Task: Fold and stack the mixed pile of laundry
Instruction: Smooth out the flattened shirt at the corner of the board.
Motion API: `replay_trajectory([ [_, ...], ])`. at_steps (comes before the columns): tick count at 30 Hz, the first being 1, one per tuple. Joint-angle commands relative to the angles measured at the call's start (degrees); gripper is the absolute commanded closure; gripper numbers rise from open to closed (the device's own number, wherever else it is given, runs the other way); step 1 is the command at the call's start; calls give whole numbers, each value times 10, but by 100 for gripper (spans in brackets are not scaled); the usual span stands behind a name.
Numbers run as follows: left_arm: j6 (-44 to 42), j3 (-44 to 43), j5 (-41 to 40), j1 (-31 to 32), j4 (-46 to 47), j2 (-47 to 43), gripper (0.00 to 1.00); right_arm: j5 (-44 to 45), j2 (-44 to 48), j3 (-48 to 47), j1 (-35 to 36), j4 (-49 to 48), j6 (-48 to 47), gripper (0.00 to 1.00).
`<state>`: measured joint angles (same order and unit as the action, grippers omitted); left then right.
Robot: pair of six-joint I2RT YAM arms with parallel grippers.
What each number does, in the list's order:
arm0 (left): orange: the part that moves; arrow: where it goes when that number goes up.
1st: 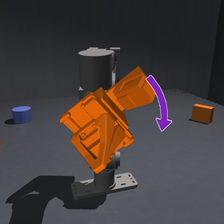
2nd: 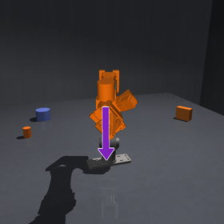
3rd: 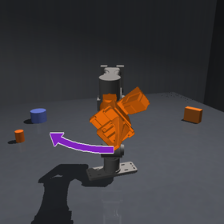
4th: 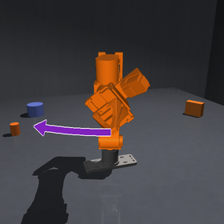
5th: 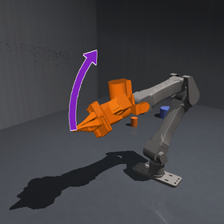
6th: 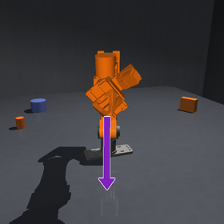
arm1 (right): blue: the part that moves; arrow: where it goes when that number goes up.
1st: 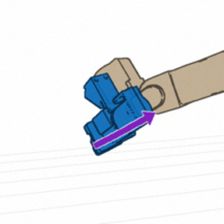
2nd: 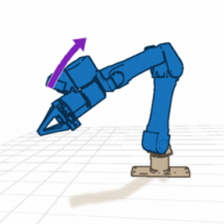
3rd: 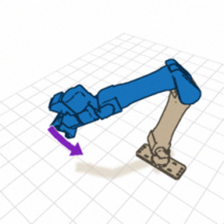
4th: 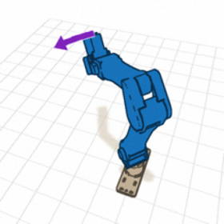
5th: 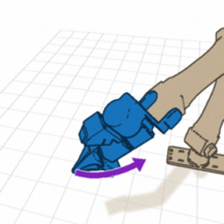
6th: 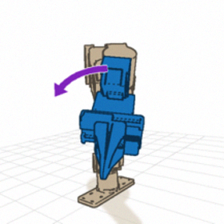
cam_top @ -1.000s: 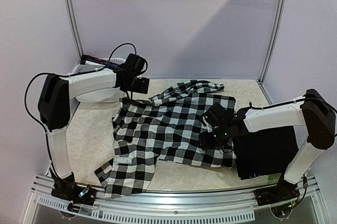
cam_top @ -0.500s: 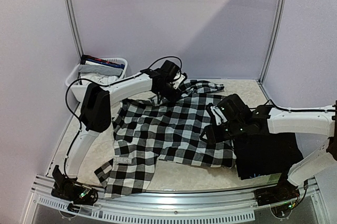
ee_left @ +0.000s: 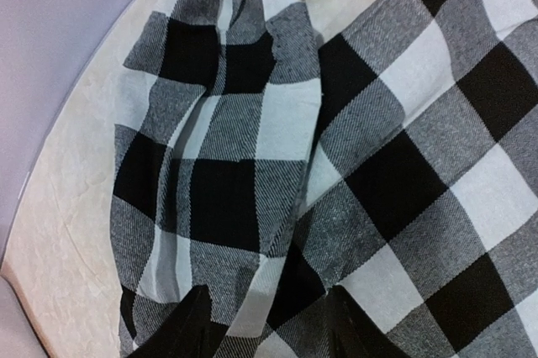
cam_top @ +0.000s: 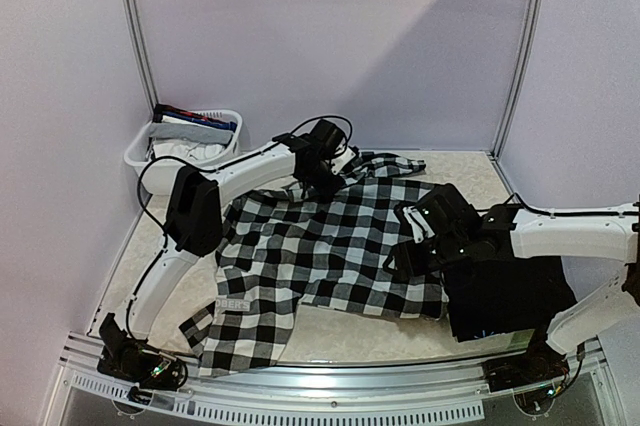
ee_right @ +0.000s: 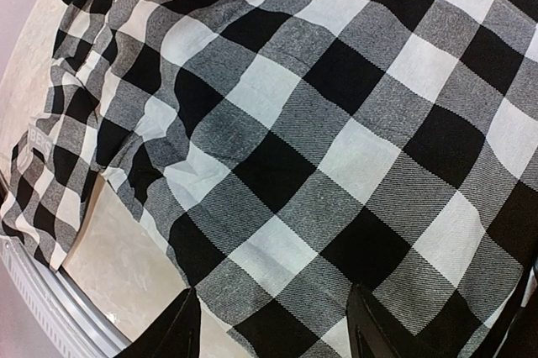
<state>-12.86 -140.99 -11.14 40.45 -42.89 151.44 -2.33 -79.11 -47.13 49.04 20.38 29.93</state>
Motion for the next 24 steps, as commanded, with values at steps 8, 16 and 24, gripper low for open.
replay_trajectory([
  [8,-20,-33,-26,-4,-10,41,57,-4,5,8,-4,3,6,40],
  [16,-28,-25,-42,-6,23,36,100,3,0,6,-3,8,7,40],
  [24,72,0,21,-71,97,-6,100,10,-6,2,-4,11,9,40],
])
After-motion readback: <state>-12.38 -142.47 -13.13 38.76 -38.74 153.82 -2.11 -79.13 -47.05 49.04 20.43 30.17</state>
